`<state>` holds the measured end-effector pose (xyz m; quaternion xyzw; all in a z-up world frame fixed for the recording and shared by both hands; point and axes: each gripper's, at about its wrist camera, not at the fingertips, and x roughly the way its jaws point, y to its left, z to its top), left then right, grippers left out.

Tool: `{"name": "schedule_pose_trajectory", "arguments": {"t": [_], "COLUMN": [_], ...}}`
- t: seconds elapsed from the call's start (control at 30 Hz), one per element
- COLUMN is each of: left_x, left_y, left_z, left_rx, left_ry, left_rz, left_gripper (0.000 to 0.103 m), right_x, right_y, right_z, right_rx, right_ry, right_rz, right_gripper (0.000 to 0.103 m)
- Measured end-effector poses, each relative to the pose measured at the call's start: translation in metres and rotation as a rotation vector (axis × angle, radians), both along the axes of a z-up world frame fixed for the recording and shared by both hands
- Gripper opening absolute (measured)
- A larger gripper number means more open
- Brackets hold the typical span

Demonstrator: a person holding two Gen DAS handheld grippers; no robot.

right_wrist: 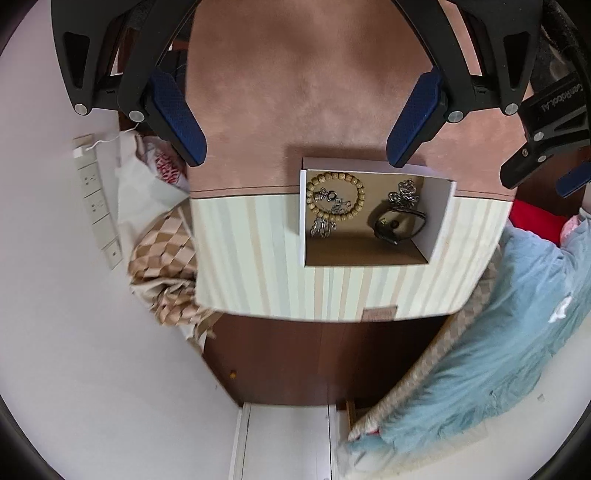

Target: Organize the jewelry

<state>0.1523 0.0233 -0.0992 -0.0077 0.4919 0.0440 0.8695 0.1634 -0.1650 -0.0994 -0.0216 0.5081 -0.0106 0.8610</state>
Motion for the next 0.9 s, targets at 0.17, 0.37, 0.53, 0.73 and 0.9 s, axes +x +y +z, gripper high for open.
{"name": "schedule_pose_trajectory", "arguments": {"t": [0.17,0.37,0.53,0.73,0.9], "left_x": [-0.035,-0.072,-0.094,-0.114,-0.128], "left_y": [-0.001,-0.004,-0.007,-0.008,-0.010], "left_z": [0.037,0.082,0.108,0.129,0.143], "left_rx": [-0.019,-0.016,-0.009,-0.022,-0.036], "left_ry": [-0.059,-0.136,-0.171,-0.196,-0.214], "left_rz": [0.000,-0.013,-0.033,-0.037,-0.044], "left_gripper": [0.103,0.103,0.103,0.103,0.103], "right_x": [-0.035,-0.078,-0.108,-0.134,-0.151], "right_y": [-0.002,-0.005,-0.005,-0.009,-0.011], "right_z": [0.043,0.093,0.127,0.160,0.177], "right_rx": [0.000,0.012,0.015,0.021,0.024], "right_ry": [-0.085,-0.177,-0.235,-0.296,-0.324], "right_rz": [0.003,0.002,0.004,-0.006,-0.008], "right_gripper": [0.099,0.099,0.099,0.099,0.099]}}
